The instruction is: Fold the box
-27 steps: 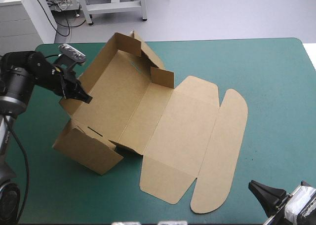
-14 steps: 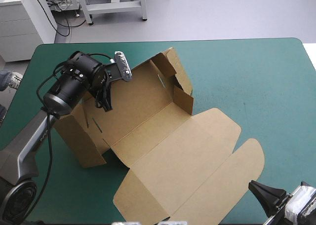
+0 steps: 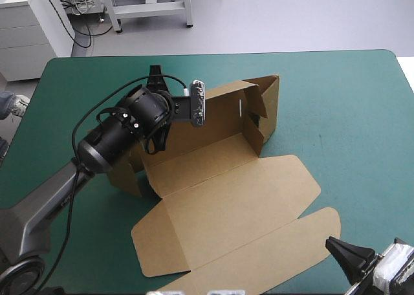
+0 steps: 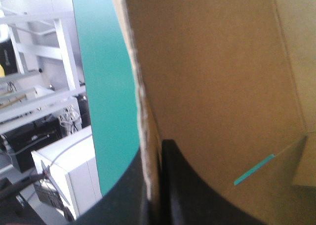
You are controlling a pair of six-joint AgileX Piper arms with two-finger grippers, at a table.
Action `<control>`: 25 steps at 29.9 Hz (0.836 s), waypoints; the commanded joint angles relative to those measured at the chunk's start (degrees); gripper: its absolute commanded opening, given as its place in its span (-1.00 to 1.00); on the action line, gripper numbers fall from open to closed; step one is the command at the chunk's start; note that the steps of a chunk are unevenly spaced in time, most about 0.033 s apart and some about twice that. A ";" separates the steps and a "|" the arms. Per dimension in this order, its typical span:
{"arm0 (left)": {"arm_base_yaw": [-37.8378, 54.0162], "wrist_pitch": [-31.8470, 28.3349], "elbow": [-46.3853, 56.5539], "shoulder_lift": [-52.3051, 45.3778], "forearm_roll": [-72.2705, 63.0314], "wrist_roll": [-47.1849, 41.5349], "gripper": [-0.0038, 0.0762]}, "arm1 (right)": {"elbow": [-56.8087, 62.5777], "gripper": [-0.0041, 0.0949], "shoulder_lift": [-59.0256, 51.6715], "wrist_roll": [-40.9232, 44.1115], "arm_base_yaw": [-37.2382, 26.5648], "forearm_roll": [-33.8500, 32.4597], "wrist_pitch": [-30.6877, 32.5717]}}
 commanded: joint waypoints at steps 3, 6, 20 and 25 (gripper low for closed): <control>-5.98 -4.20 3.26 -7.10 2.36 1.33 -0.92 | -1.27 -0.95 -0.13 0.04 -0.38 0.05 -4.58; -7.42 -7.88 8.82 -10.85 5.35 1.33 -0.92 | -1.27 -0.95 -0.13 0.04 -0.38 0.05 -4.58; -7.40 -27.19 35.97 -17.52 30.66 -15.97 -0.92 | -1.27 -0.95 -0.13 0.97 -0.38 -0.07 -5.05; -7.40 -32.64 42.30 -23.31 35.02 -20.58 -0.92 | -0.82 -0.95 -0.13 1.59 -0.38 -1.44 -5.42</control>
